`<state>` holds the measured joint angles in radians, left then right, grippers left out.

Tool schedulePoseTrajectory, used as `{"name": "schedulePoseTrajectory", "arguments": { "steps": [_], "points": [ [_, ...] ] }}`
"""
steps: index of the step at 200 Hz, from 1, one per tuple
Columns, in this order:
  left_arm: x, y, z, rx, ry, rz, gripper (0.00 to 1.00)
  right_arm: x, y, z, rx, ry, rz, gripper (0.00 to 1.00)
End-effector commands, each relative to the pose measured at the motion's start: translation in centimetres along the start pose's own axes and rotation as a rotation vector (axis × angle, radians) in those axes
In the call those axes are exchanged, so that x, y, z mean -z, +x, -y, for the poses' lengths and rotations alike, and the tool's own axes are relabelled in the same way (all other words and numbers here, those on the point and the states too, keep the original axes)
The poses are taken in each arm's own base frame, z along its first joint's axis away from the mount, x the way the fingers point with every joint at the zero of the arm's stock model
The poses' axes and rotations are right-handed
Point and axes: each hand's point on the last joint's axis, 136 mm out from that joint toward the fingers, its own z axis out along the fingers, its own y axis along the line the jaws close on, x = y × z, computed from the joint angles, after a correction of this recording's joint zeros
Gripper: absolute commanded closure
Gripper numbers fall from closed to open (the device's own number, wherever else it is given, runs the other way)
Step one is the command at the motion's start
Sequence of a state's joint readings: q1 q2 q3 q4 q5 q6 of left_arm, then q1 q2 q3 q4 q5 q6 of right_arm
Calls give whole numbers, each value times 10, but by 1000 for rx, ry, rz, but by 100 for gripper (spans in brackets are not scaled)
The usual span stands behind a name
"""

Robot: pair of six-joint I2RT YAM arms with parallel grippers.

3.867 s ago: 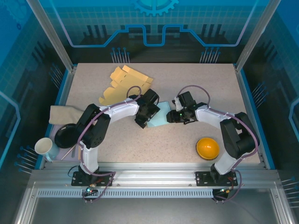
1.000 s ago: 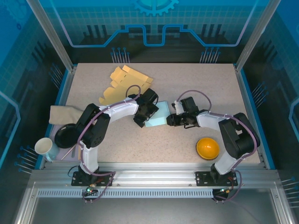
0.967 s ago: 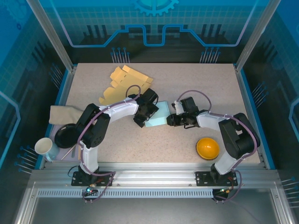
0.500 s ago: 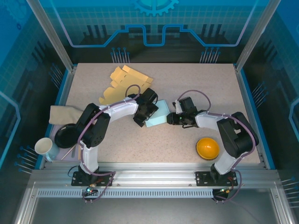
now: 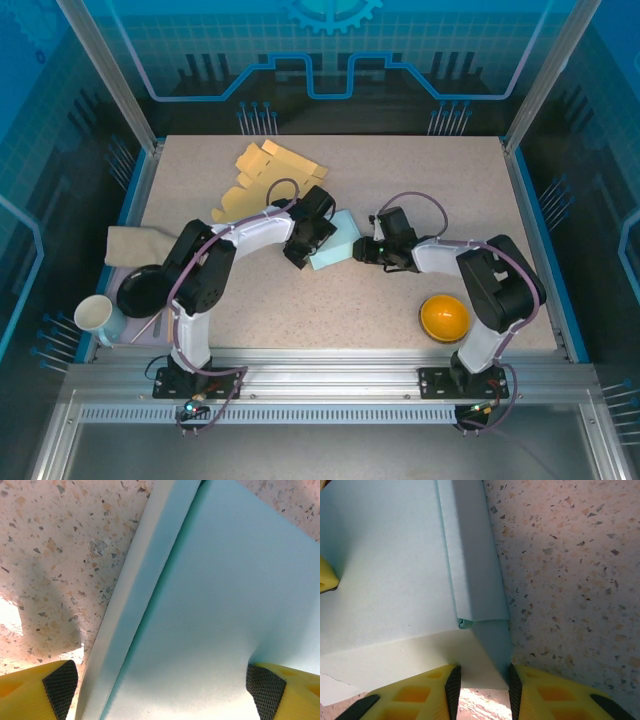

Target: Fold the paper box

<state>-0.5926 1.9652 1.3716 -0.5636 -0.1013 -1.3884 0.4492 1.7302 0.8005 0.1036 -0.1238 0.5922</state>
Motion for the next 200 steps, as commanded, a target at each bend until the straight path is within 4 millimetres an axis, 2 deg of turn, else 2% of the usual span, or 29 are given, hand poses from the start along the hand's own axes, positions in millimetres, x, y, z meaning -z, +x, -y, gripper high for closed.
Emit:
{"name": "schedulePoseTrajectory", "arguments": {
  "steps": [1,21,46,67,130,161,177,200],
  "points": [
    [-29,15,-72,-30,-278,-59,8,-16,55,34,-43,148,-153,65],
    [-29,16,-72,-27,-281,-64,8,-13,52,31,-49,132,-133,64],
    [-29,15,-73,-25,-285,-63,8,-6,41,11,-24,30,-85,65],
    [-29,14,-74,-23,-290,-60,8,2,36,2,-20,6,-77,64],
    [-32,14,-78,-18,-299,-58,8,29,24,-3,-77,16,-43,66],
    [-33,14,-76,-18,-295,-58,8,39,13,-14,-144,-25,0,79],
    [-33,14,-76,-17,-295,-58,8,36,9,-14,-180,-25,0,89],
    [-33,14,-76,-17,-296,-58,8,26,1,-13,-227,-47,17,95]
  ]
}}
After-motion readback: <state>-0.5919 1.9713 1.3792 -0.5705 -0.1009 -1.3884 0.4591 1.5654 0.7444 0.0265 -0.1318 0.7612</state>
